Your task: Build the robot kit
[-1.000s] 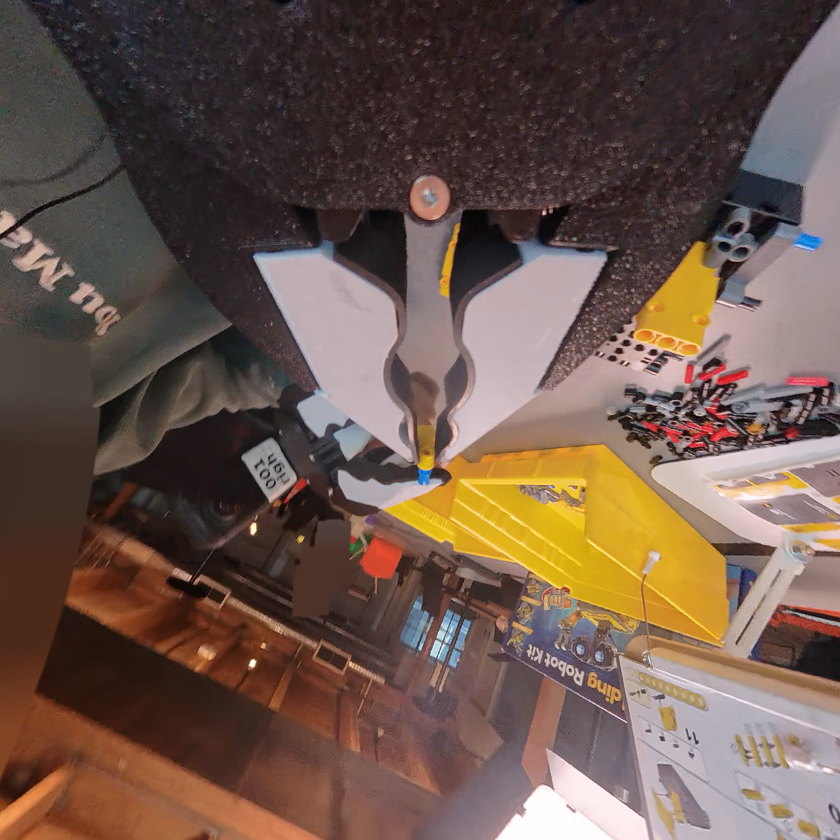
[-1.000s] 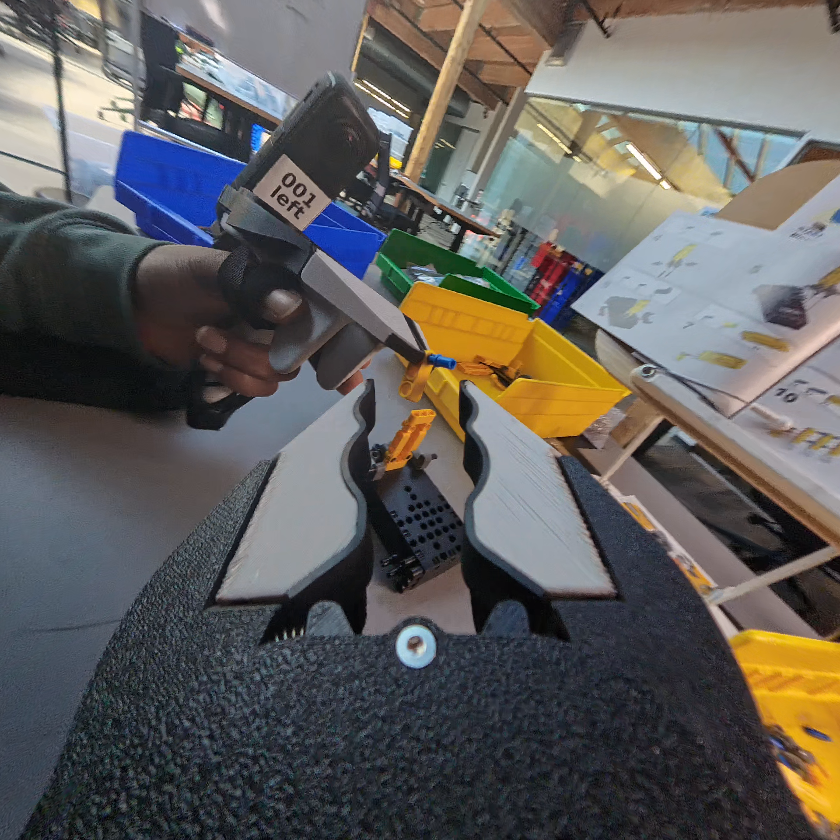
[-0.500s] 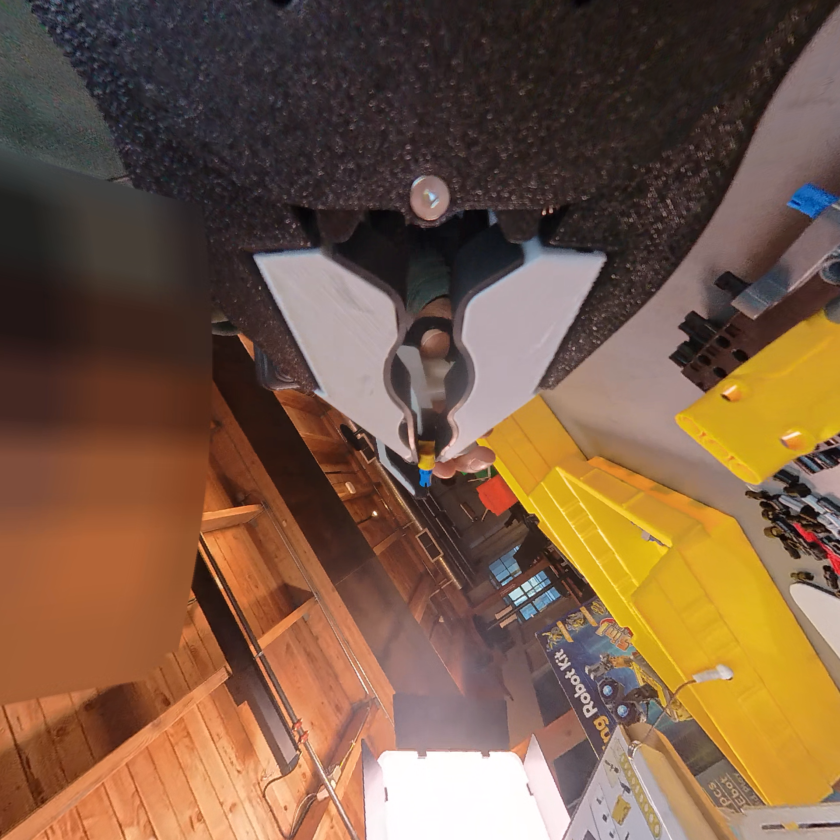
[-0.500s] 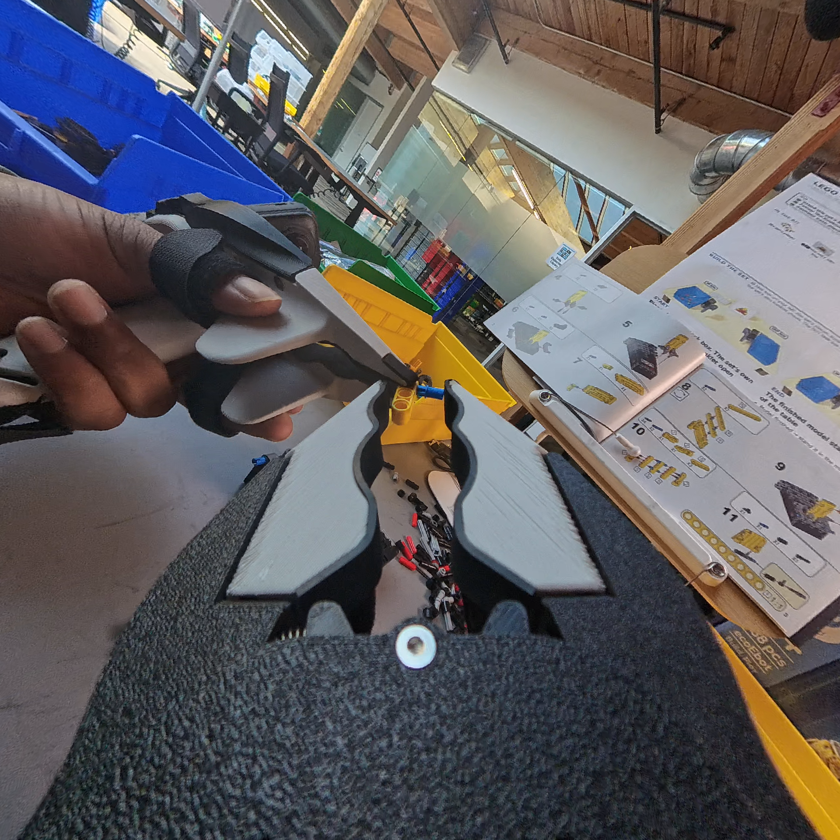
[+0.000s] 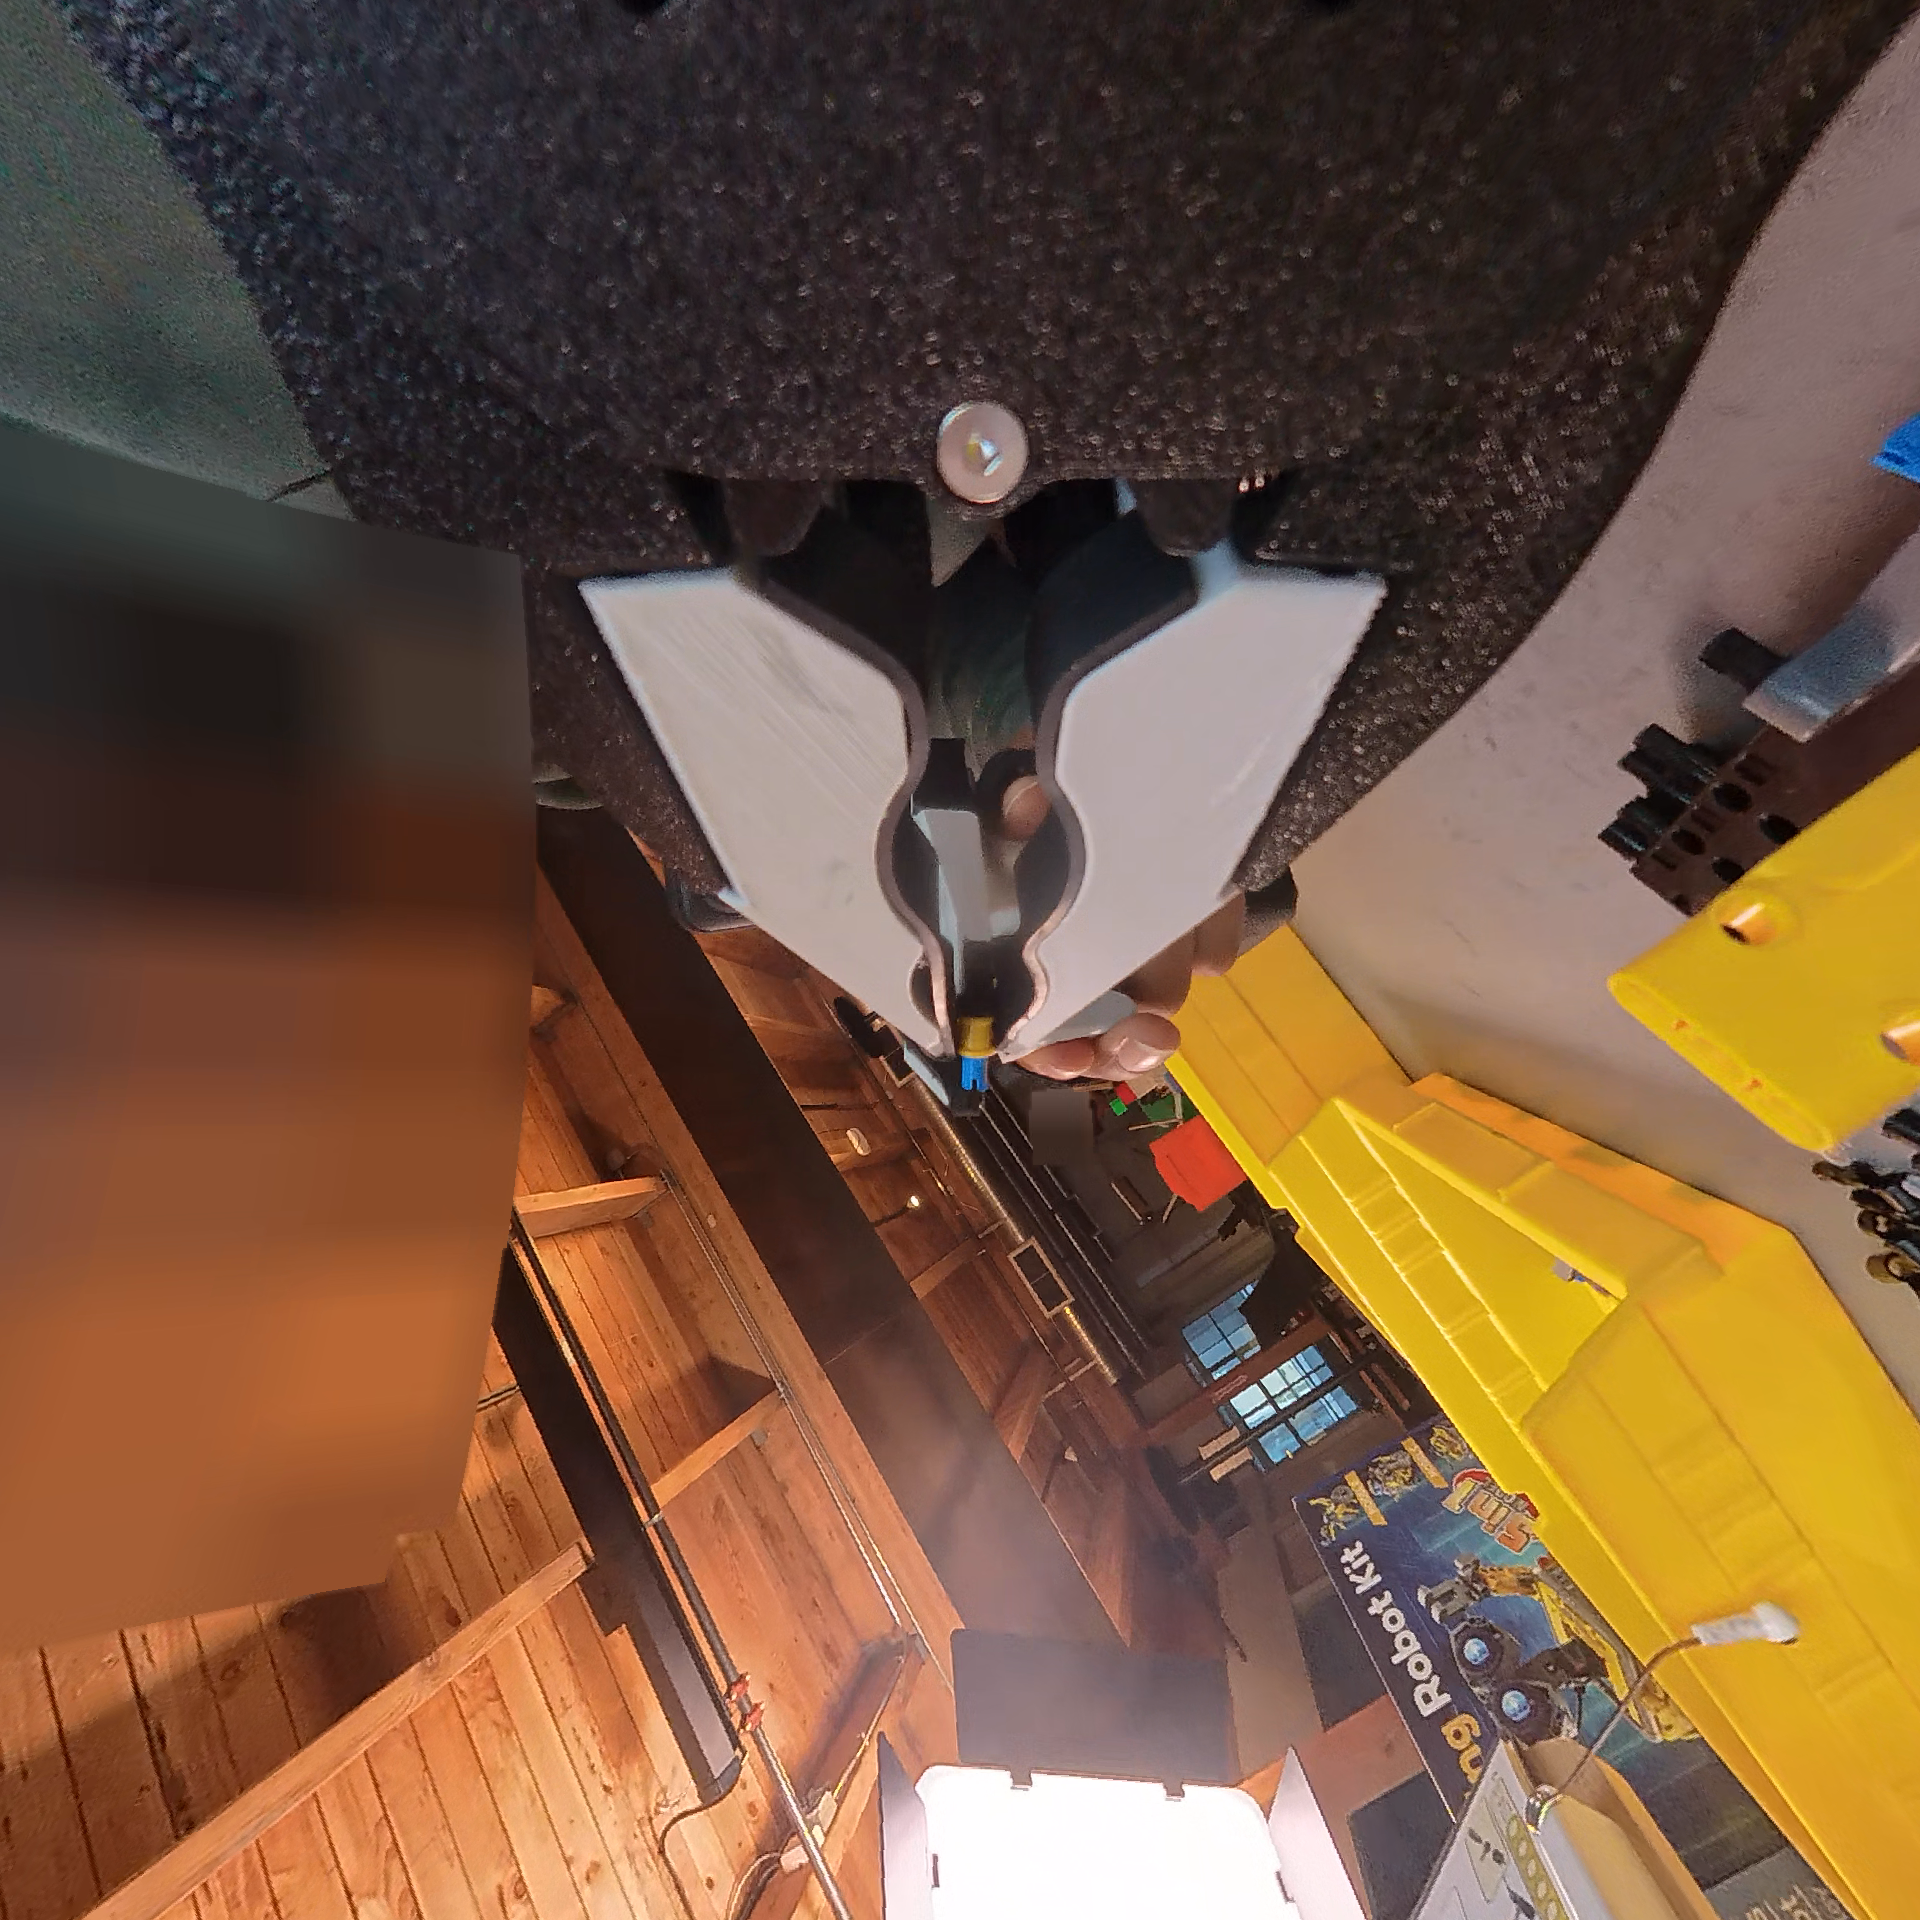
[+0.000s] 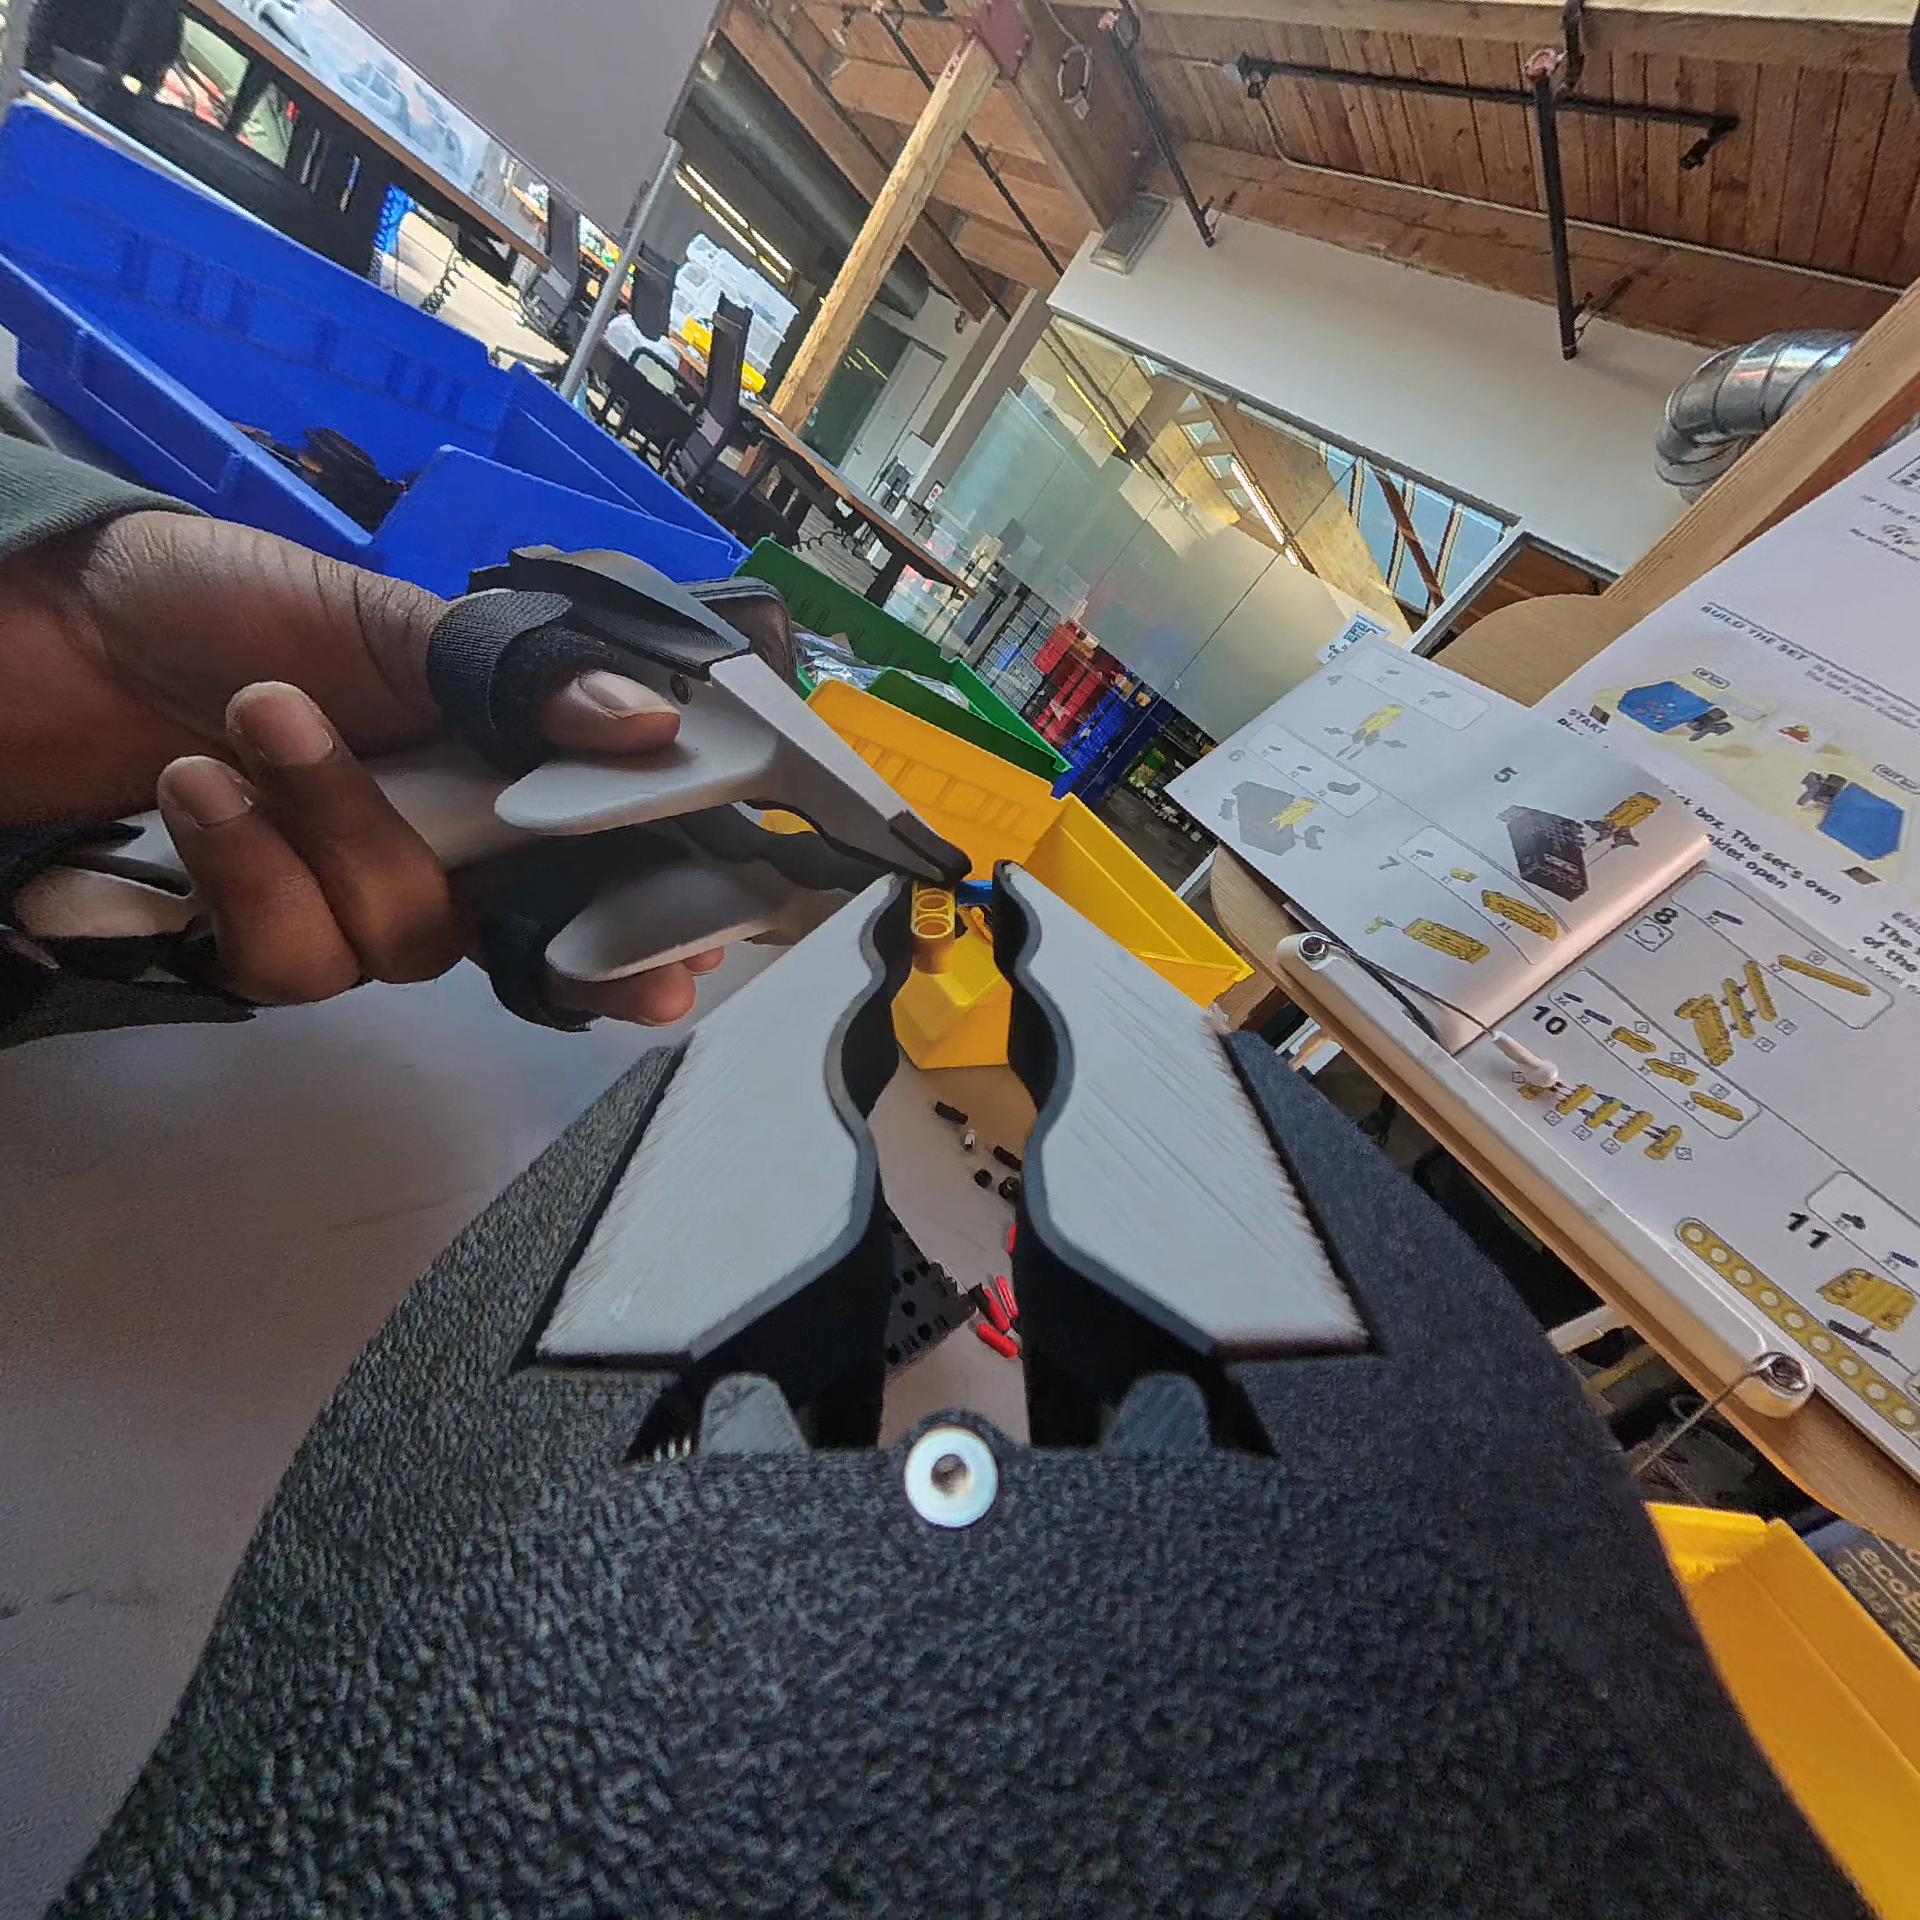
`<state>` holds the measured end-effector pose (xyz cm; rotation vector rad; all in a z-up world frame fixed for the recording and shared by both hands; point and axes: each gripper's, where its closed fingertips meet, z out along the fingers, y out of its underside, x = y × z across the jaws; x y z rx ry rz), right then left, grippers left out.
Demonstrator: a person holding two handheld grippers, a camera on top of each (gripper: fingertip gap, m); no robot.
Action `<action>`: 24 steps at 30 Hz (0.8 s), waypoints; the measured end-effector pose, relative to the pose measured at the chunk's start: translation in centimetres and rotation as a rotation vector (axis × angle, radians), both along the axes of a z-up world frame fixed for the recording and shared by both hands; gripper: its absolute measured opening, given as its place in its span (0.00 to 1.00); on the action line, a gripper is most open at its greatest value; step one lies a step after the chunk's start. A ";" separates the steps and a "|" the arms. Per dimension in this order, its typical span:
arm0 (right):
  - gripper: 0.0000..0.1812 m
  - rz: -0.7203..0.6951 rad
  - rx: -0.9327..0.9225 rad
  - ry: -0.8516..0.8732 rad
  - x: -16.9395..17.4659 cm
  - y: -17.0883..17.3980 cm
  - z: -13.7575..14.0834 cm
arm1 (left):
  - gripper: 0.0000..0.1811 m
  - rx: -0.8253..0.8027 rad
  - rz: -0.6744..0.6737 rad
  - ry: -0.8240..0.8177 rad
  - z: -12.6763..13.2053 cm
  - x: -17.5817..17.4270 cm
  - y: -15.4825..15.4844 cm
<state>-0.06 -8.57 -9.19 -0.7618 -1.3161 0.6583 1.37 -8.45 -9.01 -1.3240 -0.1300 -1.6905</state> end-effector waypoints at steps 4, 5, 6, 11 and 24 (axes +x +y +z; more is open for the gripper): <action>0.09 0.004 -0.005 0.030 0.0 0.0 0.4 | 0.03 0.086 0.031 0.186 0.3 0.2 0.0; 0.09 0.018 0.006 0.032 0.2 -0.1 0.5 | 0.03 0.112 0.036 0.240 0.3 0.3 -0.2; 0.09 0.027 0.024 0.021 0.3 -0.1 0.4 | 0.03 0.131 0.048 0.287 0.4 0.3 -0.2; 0.04 0.065 0.020 -0.037 0.9 -0.2 -0.5 | 0.03 0.131 0.073 0.337 0.0 -0.3 -0.1; 0.04 0.085 -0.115 -0.045 1.0 0.5 -0.9 | 0.02 0.110 0.057 0.336 -1.0 -0.3 0.0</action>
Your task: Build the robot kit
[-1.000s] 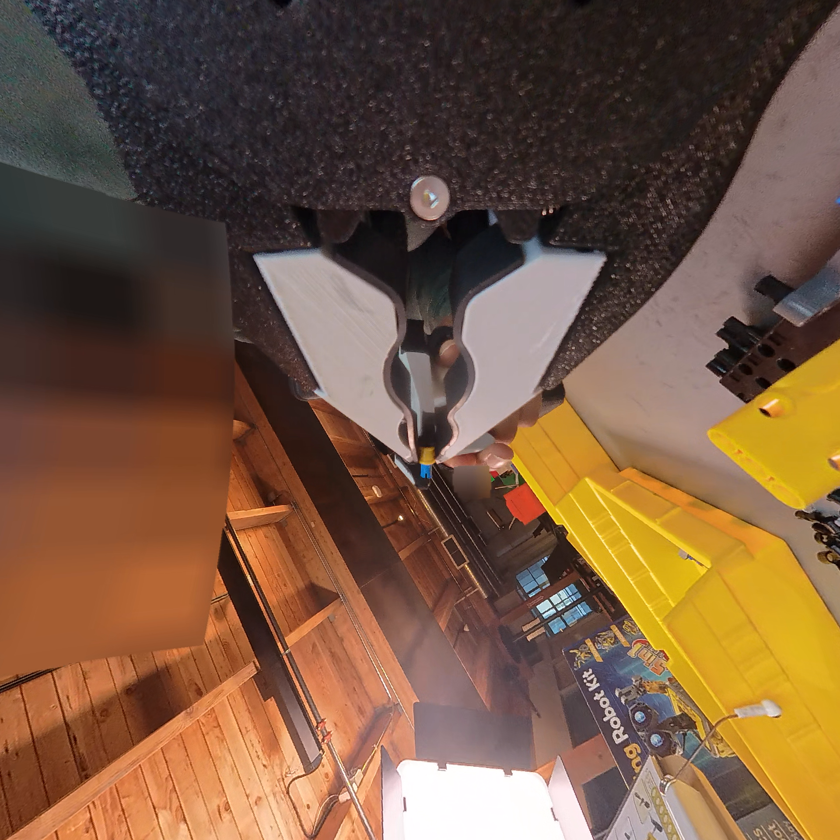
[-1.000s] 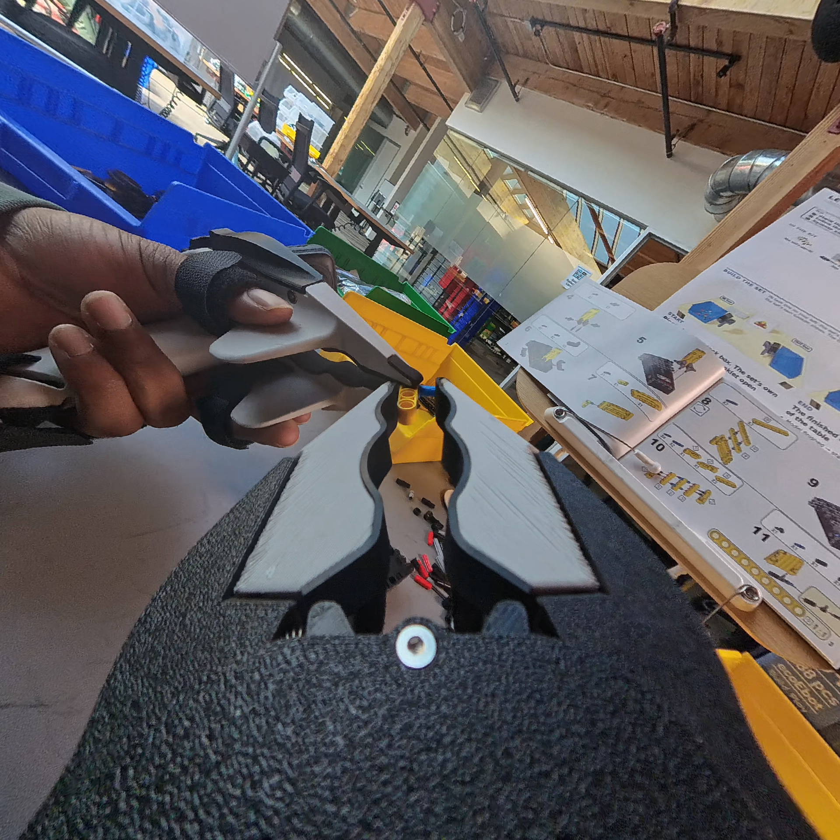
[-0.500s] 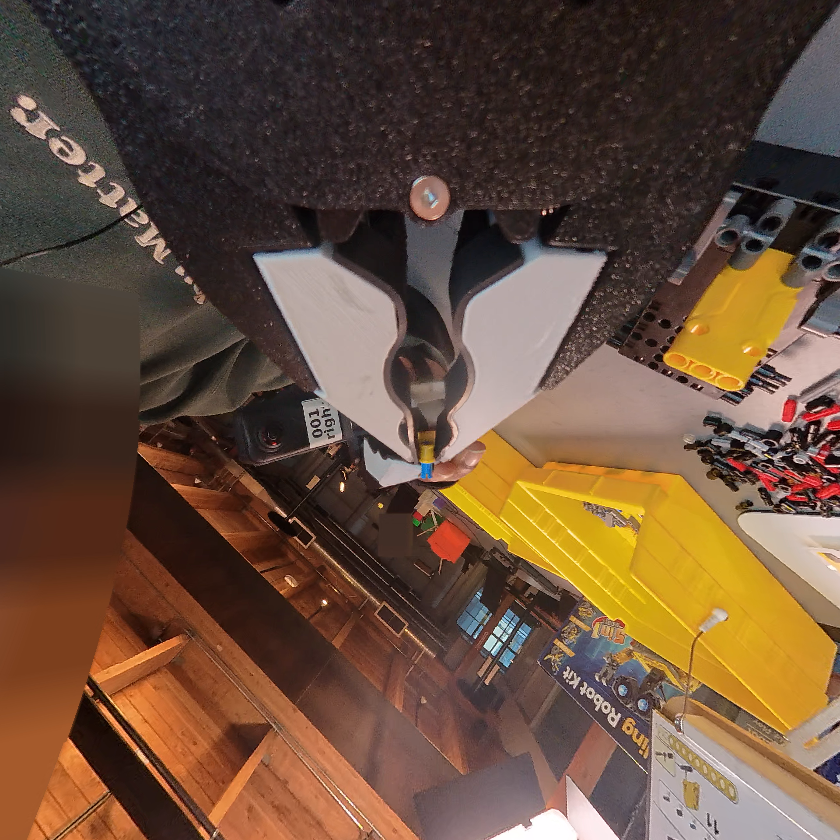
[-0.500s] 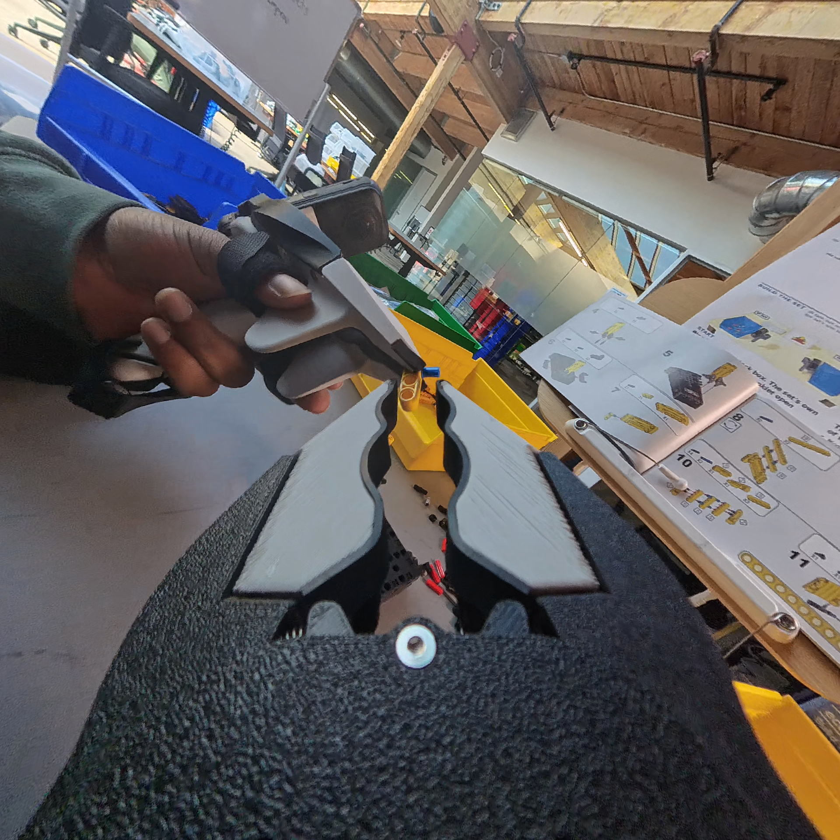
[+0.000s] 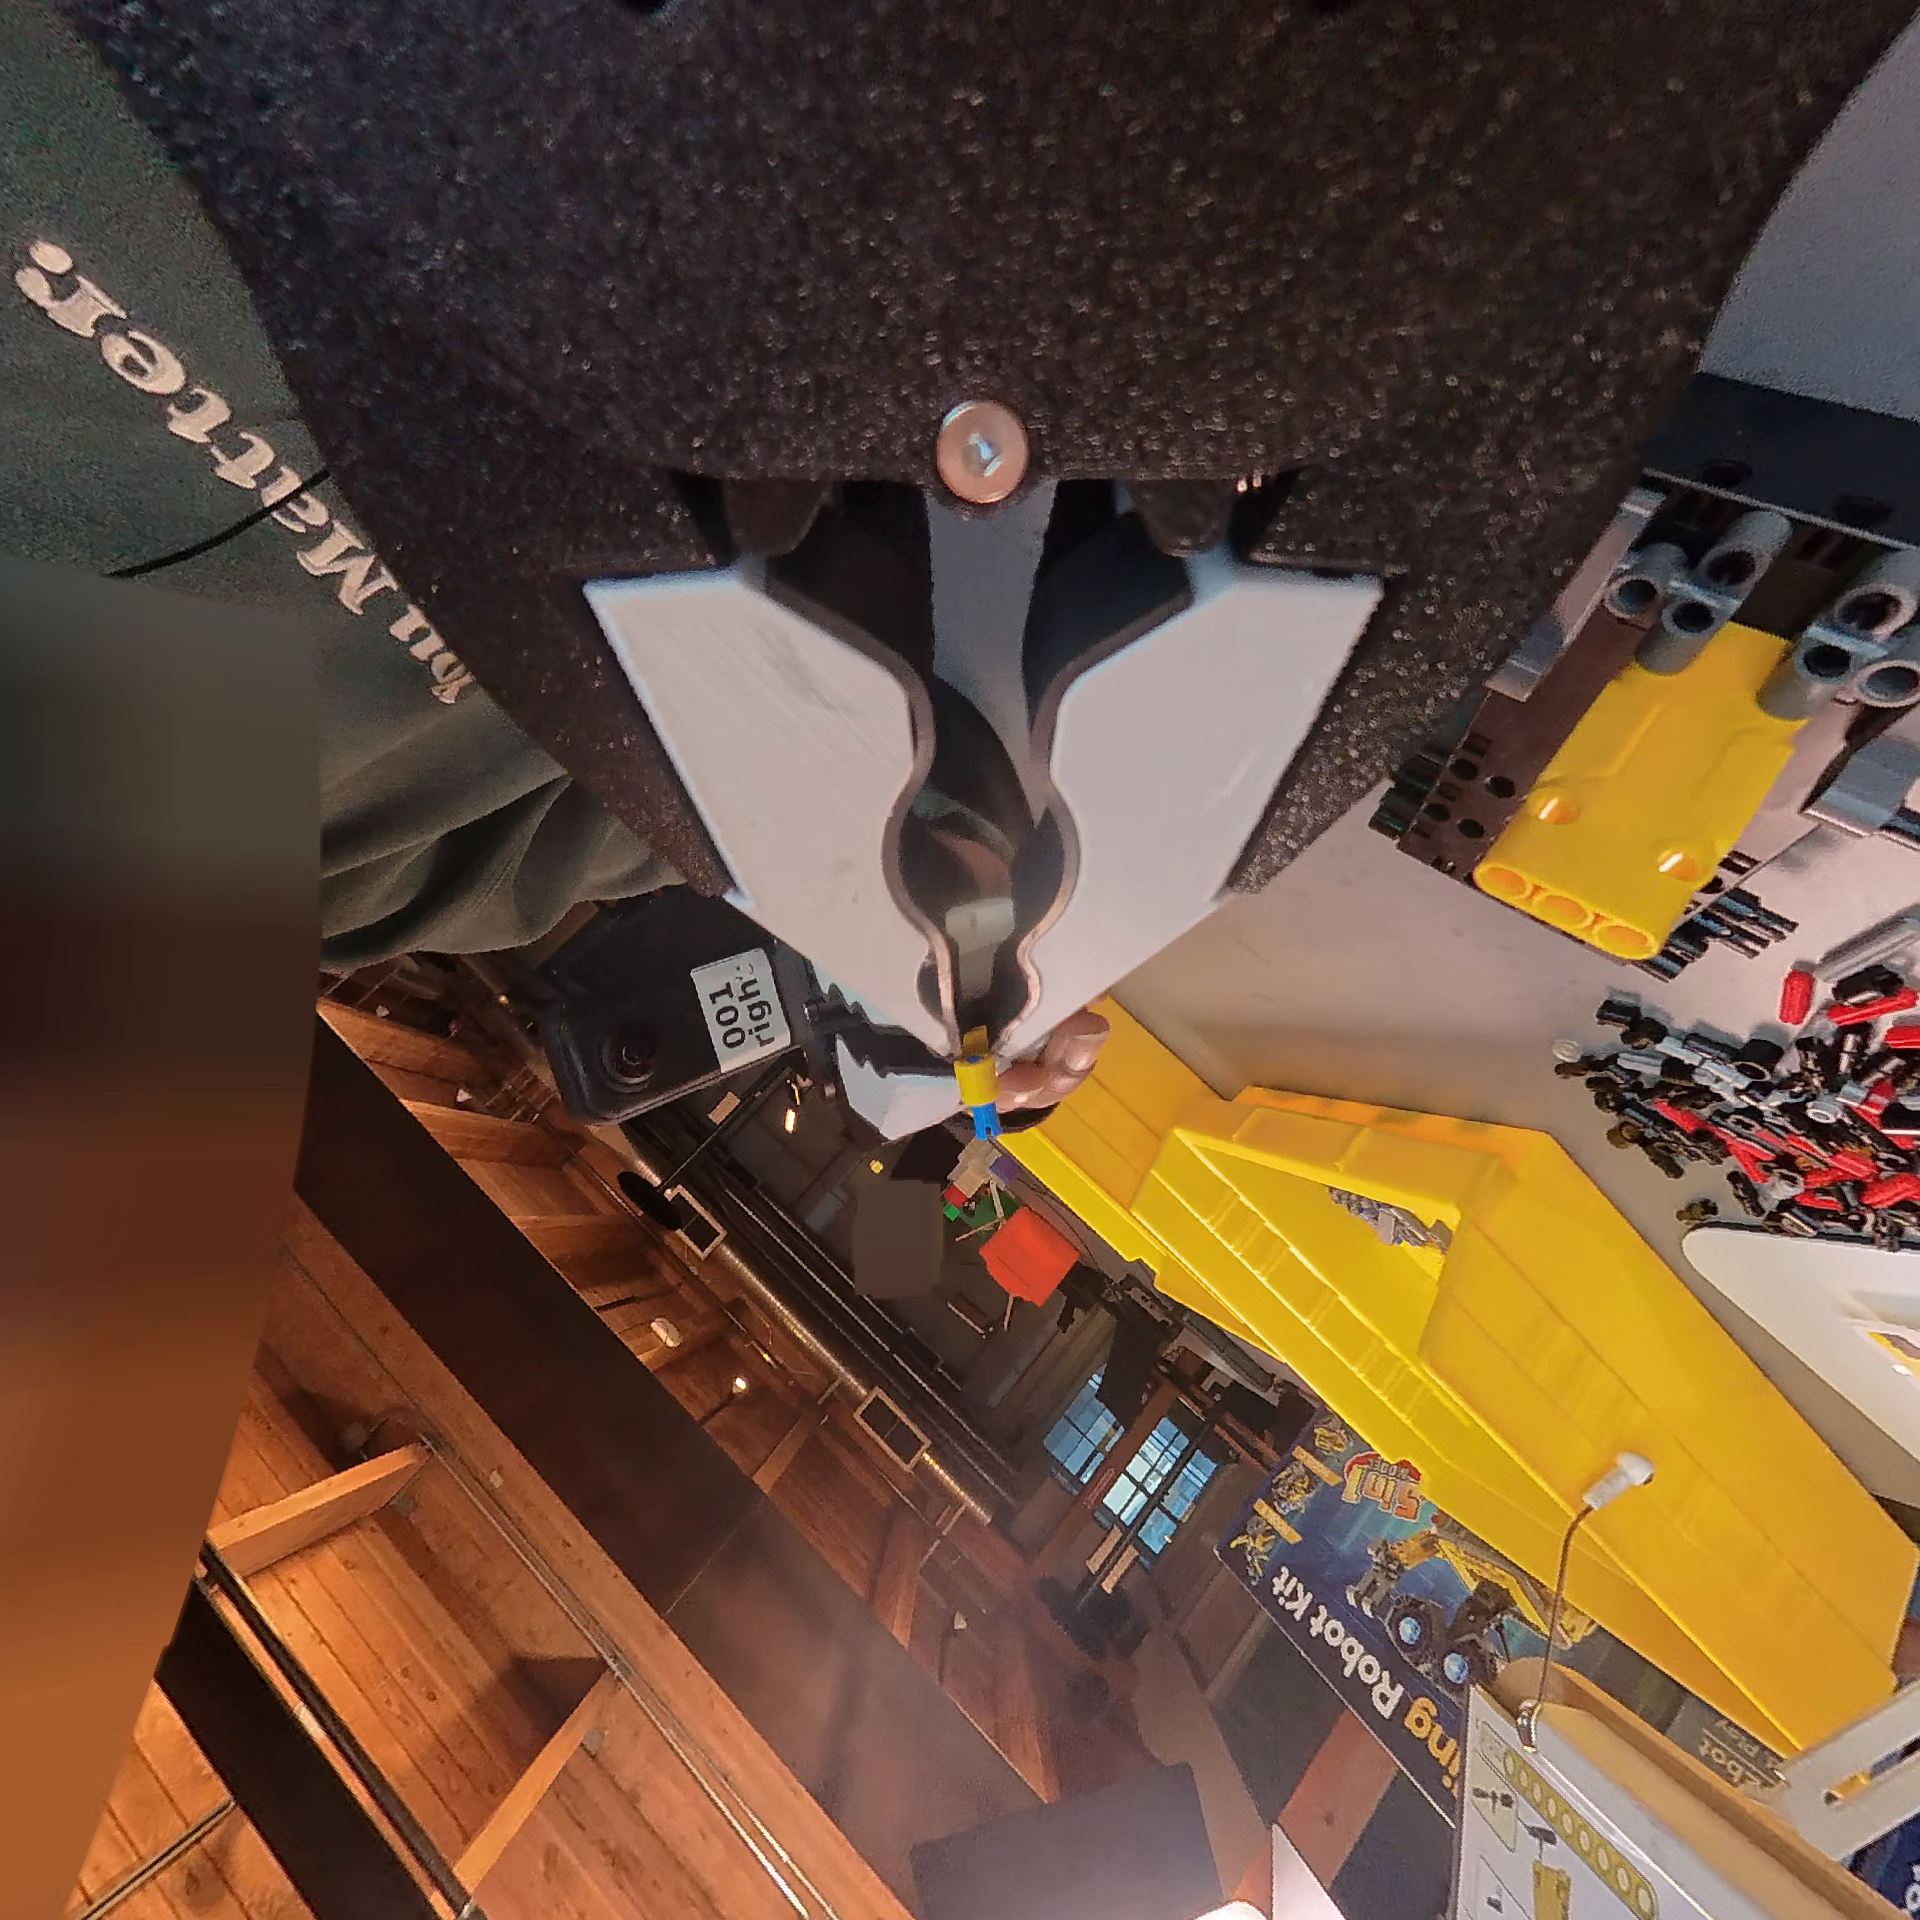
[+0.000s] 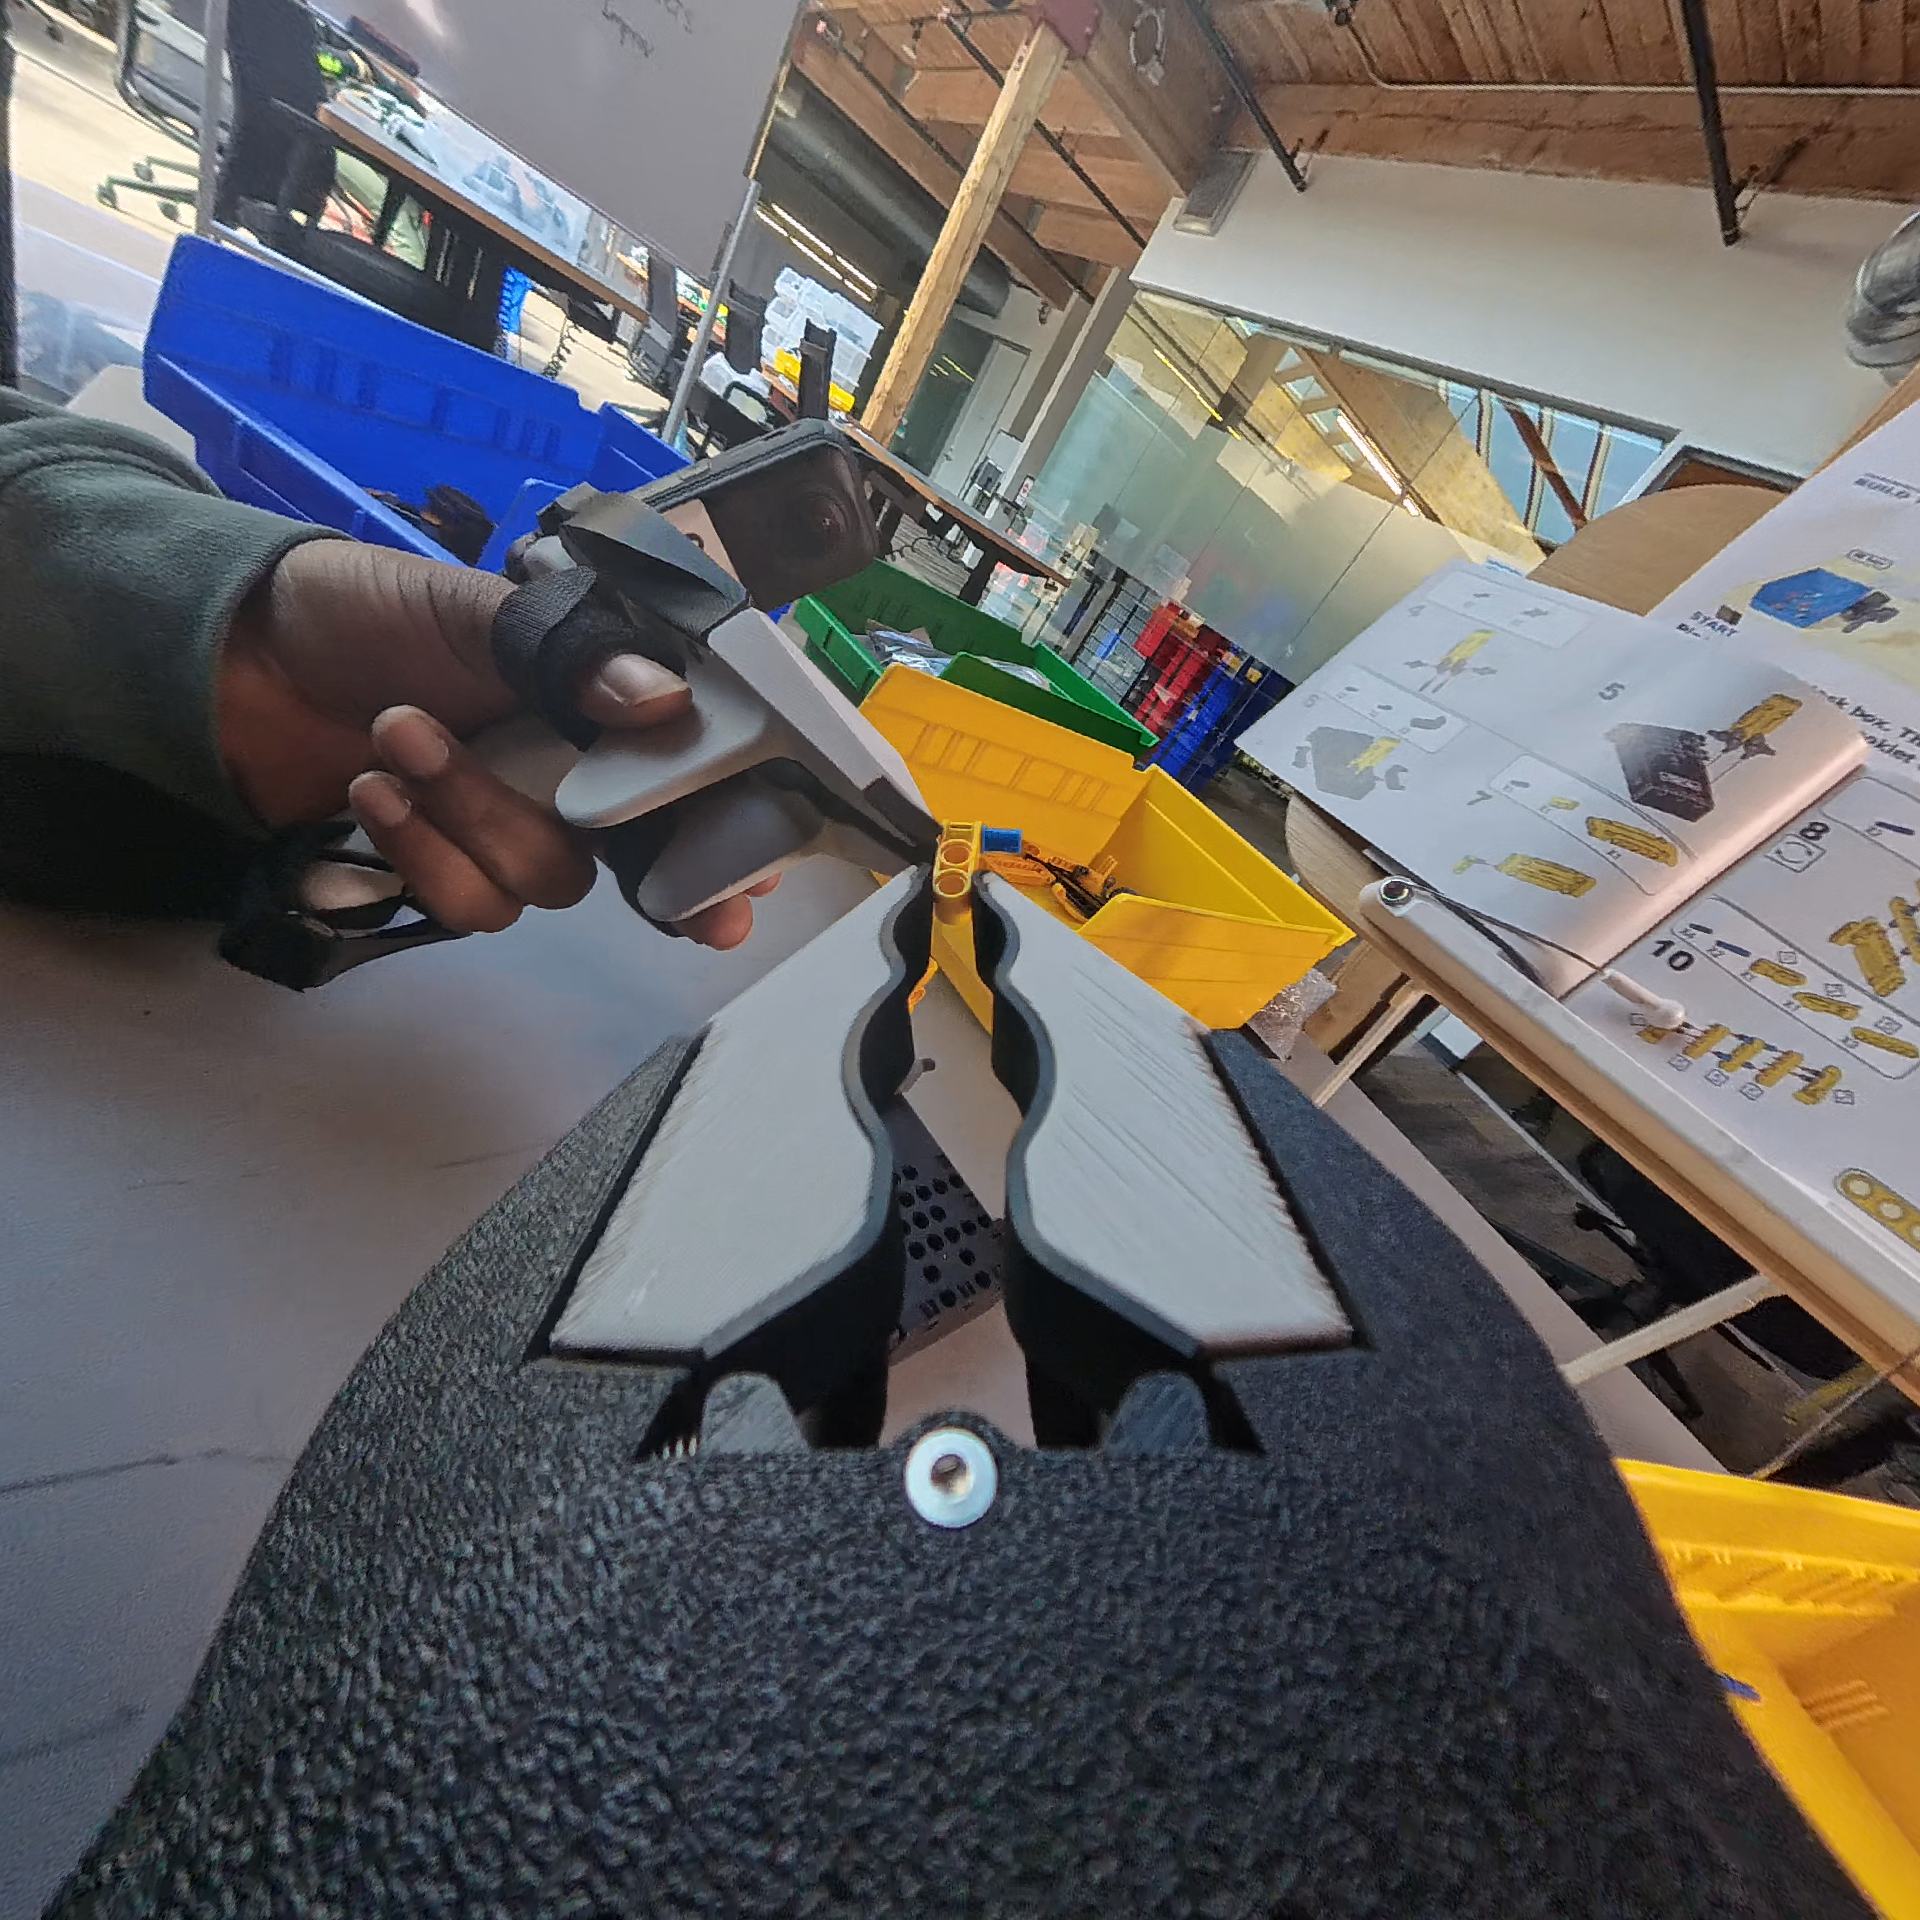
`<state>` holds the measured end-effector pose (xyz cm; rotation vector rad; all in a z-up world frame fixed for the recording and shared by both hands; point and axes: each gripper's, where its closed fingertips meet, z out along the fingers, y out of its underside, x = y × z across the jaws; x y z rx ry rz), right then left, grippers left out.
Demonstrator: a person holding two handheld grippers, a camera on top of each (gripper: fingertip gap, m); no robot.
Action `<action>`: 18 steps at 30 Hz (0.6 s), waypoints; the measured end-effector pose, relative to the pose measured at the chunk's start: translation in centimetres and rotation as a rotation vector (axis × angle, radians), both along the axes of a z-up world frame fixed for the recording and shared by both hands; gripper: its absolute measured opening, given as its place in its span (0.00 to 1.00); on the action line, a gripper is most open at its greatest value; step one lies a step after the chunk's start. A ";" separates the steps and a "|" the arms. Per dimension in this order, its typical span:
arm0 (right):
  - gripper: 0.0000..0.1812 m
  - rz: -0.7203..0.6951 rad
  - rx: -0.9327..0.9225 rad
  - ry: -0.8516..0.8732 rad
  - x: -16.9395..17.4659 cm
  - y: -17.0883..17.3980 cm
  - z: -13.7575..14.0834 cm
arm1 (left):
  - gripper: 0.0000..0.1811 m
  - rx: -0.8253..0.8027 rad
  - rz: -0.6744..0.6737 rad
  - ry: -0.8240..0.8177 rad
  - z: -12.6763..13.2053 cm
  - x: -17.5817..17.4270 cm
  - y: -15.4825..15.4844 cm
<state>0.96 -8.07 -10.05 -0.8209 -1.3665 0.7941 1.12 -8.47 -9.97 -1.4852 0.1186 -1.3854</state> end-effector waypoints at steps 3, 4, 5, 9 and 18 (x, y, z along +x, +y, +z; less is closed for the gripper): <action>0.04 0.015 -0.011 -0.010 0.1 0.0 -0.3 | 0.01 0.006 -0.002 0.044 -0.3 0.0 0.0; 0.04 0.009 -0.008 -0.009 0.1 0.0 -0.3 | 0.01 0.006 0.001 0.046 -0.4 0.0 0.0; 0.04 0.003 -0.005 -0.007 0.0 0.0 -0.3 | 0.01 0.005 0.003 0.043 -0.3 0.0 0.0; 0.04 -0.024 -0.007 0.002 -0.1 0.1 -0.2 | 0.02 0.000 0.008 0.001 -0.2 -0.2 0.1; 0.04 -0.050 0.021 -0.022 -0.4 -0.1 -0.8 | 0.03 -0.020 0.027 -0.034 -0.3 -0.5 0.3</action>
